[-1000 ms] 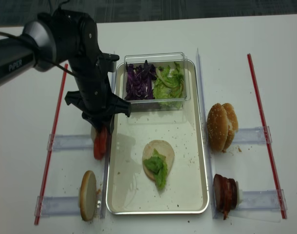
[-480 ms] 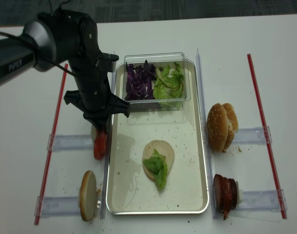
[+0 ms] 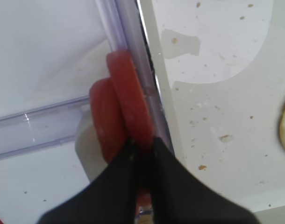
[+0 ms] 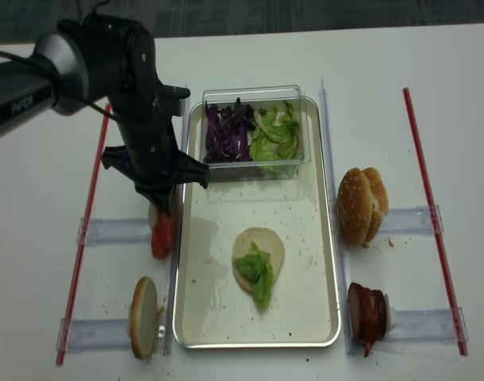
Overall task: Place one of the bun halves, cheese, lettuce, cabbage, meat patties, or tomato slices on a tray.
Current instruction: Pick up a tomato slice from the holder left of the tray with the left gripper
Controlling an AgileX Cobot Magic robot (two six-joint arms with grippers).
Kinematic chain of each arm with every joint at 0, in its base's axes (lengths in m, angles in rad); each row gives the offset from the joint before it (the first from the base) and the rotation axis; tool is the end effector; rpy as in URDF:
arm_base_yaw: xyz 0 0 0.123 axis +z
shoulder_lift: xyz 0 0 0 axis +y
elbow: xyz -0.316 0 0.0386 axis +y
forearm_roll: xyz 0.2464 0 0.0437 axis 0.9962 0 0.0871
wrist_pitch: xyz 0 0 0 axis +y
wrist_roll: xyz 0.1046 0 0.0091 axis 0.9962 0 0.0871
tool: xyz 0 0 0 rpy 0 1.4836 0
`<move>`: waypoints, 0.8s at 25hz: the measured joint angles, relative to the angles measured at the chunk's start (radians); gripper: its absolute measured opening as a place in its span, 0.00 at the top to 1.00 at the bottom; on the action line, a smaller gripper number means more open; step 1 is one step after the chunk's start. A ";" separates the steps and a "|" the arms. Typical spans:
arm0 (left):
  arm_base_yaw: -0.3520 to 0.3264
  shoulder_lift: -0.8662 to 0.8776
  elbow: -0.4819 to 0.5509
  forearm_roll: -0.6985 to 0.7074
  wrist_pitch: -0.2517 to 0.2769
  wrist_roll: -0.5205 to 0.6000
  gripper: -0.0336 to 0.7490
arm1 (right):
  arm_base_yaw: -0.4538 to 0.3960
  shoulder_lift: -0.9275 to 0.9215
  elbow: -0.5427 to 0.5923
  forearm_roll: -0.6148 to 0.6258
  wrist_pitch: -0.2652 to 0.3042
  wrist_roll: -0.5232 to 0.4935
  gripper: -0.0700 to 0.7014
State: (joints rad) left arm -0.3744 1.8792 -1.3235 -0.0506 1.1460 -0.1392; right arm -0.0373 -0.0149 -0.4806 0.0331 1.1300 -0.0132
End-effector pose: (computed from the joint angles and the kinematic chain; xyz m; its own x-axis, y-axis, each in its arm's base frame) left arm 0.3338 -0.1363 0.2147 -0.9759 0.2124 0.0500 0.2106 0.9768 -0.0386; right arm -0.0308 0.0043 0.2579 -0.5198 0.0203 -0.8540 0.0122 0.9998 0.0164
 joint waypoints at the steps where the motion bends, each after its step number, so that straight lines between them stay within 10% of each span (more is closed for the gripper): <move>1: 0.000 0.002 -0.005 0.000 0.006 0.000 0.92 | 0.000 0.000 0.000 0.000 0.000 0.000 0.01; 20: 0.000 0.002 -0.178 0.012 0.067 0.018 0.92 | 0.000 0.000 0.000 0.000 0.000 0.000 0.01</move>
State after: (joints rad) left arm -0.3744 1.8808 -1.5010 -0.0389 1.2126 -0.1214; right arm -0.0373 -0.0149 -0.4806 0.0331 1.1300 -0.0132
